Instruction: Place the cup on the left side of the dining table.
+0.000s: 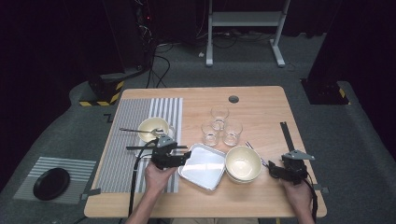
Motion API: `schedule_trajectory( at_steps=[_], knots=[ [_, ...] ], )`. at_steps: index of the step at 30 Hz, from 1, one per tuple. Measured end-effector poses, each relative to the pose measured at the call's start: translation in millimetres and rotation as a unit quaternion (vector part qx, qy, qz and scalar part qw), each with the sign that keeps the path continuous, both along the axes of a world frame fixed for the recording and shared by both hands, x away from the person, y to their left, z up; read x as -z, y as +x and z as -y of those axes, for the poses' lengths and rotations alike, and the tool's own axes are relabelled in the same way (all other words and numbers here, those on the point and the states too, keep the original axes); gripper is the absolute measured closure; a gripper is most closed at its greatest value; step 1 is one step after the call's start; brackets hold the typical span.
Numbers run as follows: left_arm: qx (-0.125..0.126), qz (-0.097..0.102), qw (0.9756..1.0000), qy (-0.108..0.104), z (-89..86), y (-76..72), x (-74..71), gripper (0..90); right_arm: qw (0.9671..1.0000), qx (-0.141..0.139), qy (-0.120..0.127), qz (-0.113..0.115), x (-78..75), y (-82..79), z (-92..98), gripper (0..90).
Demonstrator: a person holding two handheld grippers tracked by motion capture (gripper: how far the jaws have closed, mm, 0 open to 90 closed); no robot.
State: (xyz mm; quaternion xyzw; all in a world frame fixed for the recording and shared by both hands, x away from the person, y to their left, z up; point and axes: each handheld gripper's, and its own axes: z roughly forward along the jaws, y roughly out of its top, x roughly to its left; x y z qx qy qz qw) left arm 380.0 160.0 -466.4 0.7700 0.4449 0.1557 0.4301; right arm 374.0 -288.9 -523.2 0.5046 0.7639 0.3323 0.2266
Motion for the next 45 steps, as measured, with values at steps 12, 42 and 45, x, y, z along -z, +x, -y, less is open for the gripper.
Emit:
schedule_trajectory(
  at_steps=[12, 42, 45],
  knots=[
    [0.003, 0.005, 1.0000, -0.003, 5.6, 3.8, 0.8, 31.7, 1.0000, 0.004, 0.005, -0.005, -0.4, -0.5, -1.2, 36.9],
    [0.012, -0.009, 0.9998, -0.016, 25.3, 16.2, -1.5, 31.4, 1.0000, 0.004, 0.004, -0.004, -0.5, -0.4, -1.0, 36.9],
    [0.018, -0.008, 0.9998, -0.008, 25.7, 18.8, -1.6, 31.4, 1.0000, 0.002, 0.001, -0.003, -0.5, -0.2, -0.5, 36.9]
  ],
)
